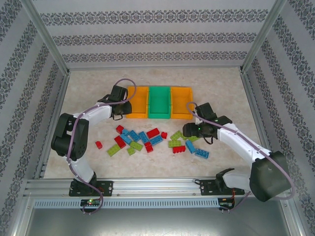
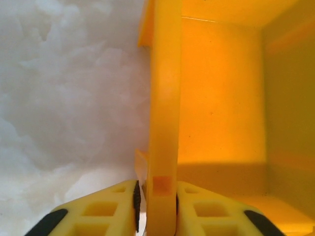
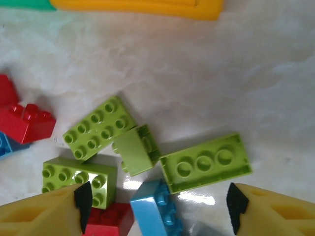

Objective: Sort the legos into containers by color

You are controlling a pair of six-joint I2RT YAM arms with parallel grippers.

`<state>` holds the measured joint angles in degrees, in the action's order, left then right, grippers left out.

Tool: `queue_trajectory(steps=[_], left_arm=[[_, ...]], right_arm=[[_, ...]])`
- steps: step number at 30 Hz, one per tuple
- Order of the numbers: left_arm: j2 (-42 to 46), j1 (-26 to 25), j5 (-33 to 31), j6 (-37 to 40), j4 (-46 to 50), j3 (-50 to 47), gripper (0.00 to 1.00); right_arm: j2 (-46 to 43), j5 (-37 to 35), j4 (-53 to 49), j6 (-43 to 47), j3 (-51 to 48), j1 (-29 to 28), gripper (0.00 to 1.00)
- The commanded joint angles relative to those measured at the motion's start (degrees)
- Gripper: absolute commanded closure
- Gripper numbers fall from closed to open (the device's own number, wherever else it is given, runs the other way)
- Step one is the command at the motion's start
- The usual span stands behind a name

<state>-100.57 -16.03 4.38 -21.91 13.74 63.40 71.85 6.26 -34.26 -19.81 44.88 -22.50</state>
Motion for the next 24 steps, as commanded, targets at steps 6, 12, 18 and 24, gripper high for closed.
queue_trajectory(steps=[6, 12, 18, 24], left_arm=[[4.2, -0.5, -0.3, -2.0, 2.3, -1.0, 0.56], [6.9, -0.4, -1.2, -1.9, 2.3, -2.6, 0.50], [8.8, -0.4, -2.4, -0.8, 2.7, -3.8, 0.47], [8.6, -0.5, -2.7, -1.0, 2.5, -4.0, 0.46]], right_arm=[[6.4, -3.6, -1.5, 5.5, 2.8, -4.5, 0.30], [10.7, -5.0, -1.4, 6.8, 4.9, -6.5, 0.35], [14.3, -5.0, -1.6, 8.3, 6.1, -6.6, 0.43], [17.5, -4.7, -2.9, 9.3, 7.6, -7.0, 0.44]])
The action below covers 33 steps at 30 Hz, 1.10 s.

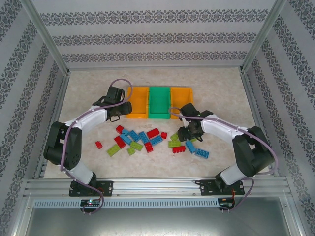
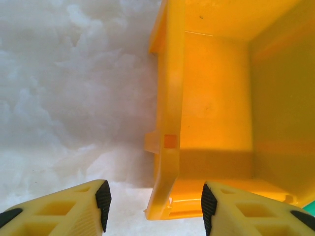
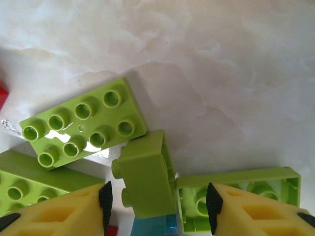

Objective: Sort the legos into containers by color

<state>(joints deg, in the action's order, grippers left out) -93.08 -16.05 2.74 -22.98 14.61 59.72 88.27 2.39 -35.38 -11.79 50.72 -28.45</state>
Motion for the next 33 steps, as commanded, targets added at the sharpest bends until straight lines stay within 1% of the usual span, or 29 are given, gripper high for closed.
queue_trajectory(steps=[1, 6, 7, 9, 12, 17, 21, 24, 27, 30, 33], left_arm=[[1.0, -0.4, -1.0, -0.1, 1.6, -0.4, 0.46], [0.5, -0.4, -1.0, -0.1, 1.5, -0.3, 0.46], [0.4, -0.4, -1.0, 0.0, 1.6, -0.2, 0.46], [0.5, -0.4, -1.4, 0.1, 1.8, -0.2, 0.46], [0.9, -0.4, -2.1, 0.4, 2.2, -0.3, 0.46], [1.5, -0.4, -2.9, 0.7, 2.4, -0.6, 0.45], [1.7, -0.4, -2.9, 0.6, 2.6, -0.7, 0.45], [2.5, -0.4, -4.0, 0.4, 3.1, -1.0, 0.46], [4.3, -0.4, -6.2, -0.3, 3.6, -2.3, 0.45], [6.3, -0.4, -7.4, -0.3, 3.8, -3.8, 0.44], [8.0, -0.4, -9.1, -0.5, 4.5, -5.2, 0.38]], right_arm=[[1.5, -0.8, -1.8, 1.5, 2.1, -1.2, 0.44], [3.4, -1.2, -2.8, 2.1, 3.2, -2.0, 0.46], [3.8, -1.6, -3.0, 2.2, 3.5, -2.1, 0.49], [4.4, -2.2, -3.5, 2.2, 3.8, -2.2, 0.57], [4.0, -3.4, -3.7, 1.9, 3.9, -2.3, 0.67], [1.1, -4.6, -3.5, 1.8, 4.1, -2.3, 0.75], [-4.2, -2.7, -1.8, 0.8, 5.8, -1.3, 0.77], [-7.2, -0.8, 0.2, -0.2, 7.5, 1.0, 0.78], [-8.6, -0.5, 5.0, -3.4, 8.3, 4.5, 0.78], [-6.9, 3.1, 10.8, -8.1, 9.0, 7.9, 0.78], [-1.1, 3.1, 10.0, -8.9, 13.4, 8.9, 0.77]])
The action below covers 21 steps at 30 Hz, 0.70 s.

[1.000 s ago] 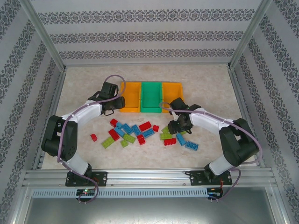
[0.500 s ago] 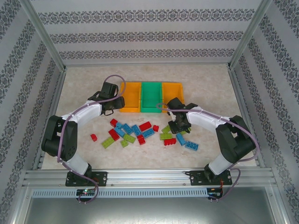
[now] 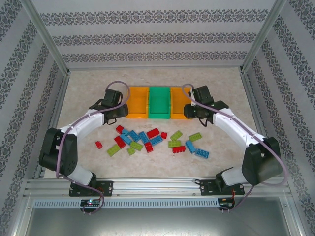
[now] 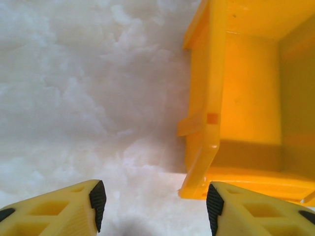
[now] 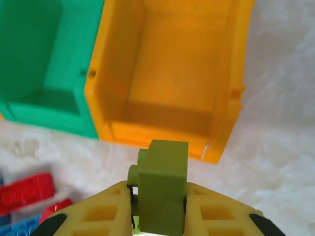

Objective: Sort the legos into containers by color

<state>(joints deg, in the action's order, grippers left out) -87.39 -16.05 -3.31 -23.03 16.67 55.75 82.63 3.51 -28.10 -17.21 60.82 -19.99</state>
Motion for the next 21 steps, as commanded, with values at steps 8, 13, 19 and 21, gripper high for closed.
queue_trajectory(steps=[8, 13, 19, 21], left_arm=[[5.8, -0.4, -3.0, -1.2, 1.1, -5.1, 0.24], [6.3, -0.4, -2.9, -0.7, 1.3, -5.2, 0.18], [4.7, -0.4, -1.4, -0.4, 2.1, -5.1, 0.18], [4.0, -0.5, -0.4, -0.4, 2.4, -5.2, 0.19]], right_arm=[[18.1, 1.5, -0.4, -3.8, 12.9, 0.3, 0.74], [22.2, 0.3, -1.3, -4.7, 15.3, 0.5, 0.65], [24.5, 0.4, -1.6, -5.0, 16.5, 0.4, 0.56], [24.8, 0.4, -1.9, -5.0, 16.8, 0.3, 0.53]])
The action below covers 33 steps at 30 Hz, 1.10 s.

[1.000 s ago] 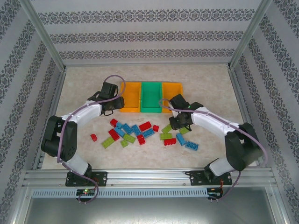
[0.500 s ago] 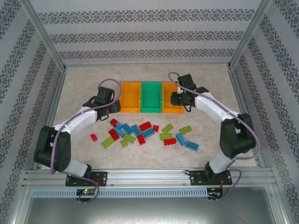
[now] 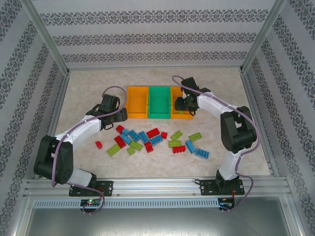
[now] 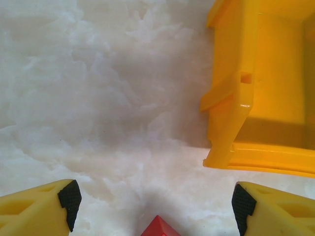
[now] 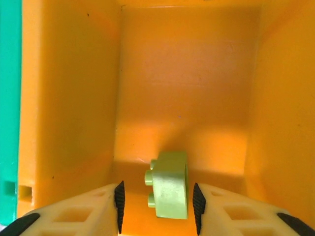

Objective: Sort the legos into containers by color

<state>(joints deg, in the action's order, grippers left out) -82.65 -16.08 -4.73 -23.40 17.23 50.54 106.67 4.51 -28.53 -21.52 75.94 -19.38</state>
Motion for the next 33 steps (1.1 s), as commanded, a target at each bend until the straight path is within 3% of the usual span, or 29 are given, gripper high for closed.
queue_trajectory(steps=[1, 9, 17, 33], left_arm=[[-1.2, -0.4, 1.5, -0.1, 2.0, 0.1, 0.20], [-1.8, -0.4, 4.7, -1.2, 4.1, -2.0, 0.26], [-1.2, -0.4, 6.4, -8.6, 8.3, -3.8, 0.33], [-2.9, -0.4, 11.7, -21.5, 9.7, -3.7, 0.31]], right_arm=[[0.8, -0.6, -1.5, -0.7, 1.6, -0.4, 0.52], [-2.4, -1.2, -0.6, -0.4, -0.5, -0.9, 0.44], [-3.2, -1.1, -0.2, -0.5, -1.7, -0.9, 0.40], [-3.3, -0.3, 1.2, -0.5, -2.6, -1.0, 0.39]])
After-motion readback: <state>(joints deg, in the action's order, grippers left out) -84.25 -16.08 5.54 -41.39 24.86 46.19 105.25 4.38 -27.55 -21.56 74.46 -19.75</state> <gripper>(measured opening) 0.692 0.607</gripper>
